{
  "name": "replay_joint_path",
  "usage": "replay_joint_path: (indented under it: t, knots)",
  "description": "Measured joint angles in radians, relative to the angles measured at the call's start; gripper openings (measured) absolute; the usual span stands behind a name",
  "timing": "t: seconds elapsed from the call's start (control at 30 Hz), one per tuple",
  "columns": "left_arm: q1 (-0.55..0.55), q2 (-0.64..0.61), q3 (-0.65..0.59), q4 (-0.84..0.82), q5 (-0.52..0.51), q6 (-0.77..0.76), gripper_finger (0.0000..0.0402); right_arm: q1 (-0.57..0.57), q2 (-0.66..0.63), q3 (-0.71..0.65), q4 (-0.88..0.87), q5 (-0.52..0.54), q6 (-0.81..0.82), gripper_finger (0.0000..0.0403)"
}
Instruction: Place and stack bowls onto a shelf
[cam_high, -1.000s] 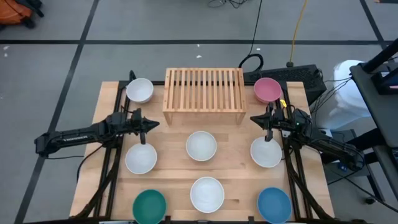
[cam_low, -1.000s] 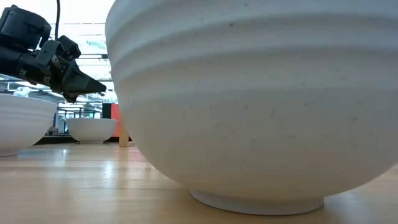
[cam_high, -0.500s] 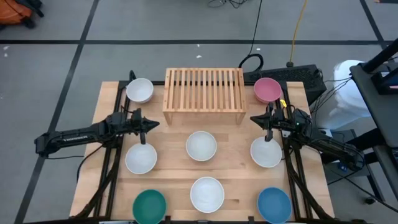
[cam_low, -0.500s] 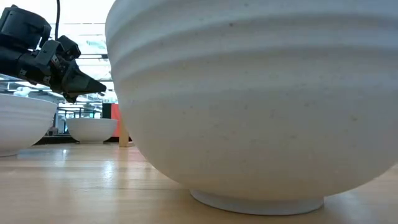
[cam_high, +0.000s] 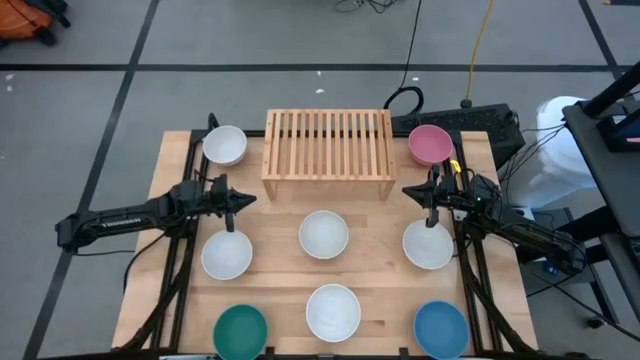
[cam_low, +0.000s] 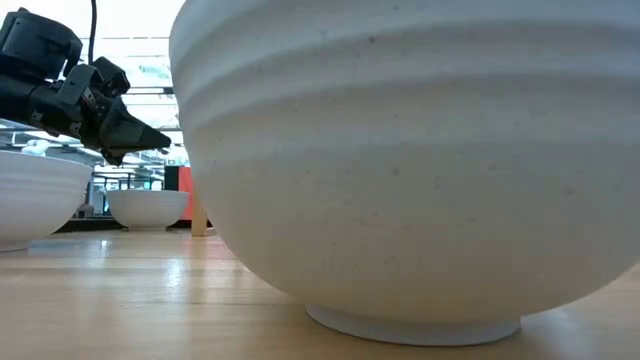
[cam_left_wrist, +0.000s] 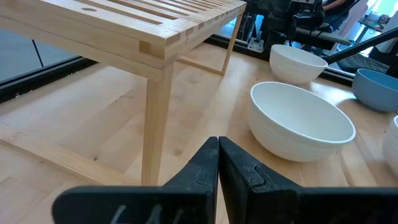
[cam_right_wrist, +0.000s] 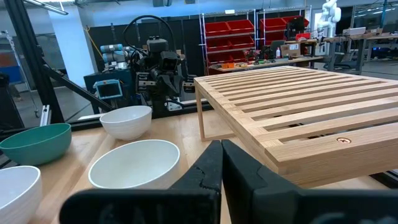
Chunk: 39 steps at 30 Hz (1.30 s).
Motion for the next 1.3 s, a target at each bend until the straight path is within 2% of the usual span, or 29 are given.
replay_joint_path:
  t: [0.83,1.0,1.13,1.3]
  knots:
    - [0.000,0.000,0.000,0.000,0.000,0.000,0.0017,0.000,0.000,0.000,0.005,0.004,-0.004,0.0000]
    - [0.000,0.000,0.000,0.000,0.000,0.000,0.0017,0.000,0.000,0.000,0.045,0.008,0.055,0.0000]
    - [0.000,0.000,0.000,0.000,0.000,0.000,0.0017,0.000,0.002,0.046,0.039,0.102,0.034,0.0000]
    - [0.002,0.000,0.000,0.013,-0.020,0.101,0.0017,0.000,0.028,0.226,-0.198,0.257,-0.078,0.0000]
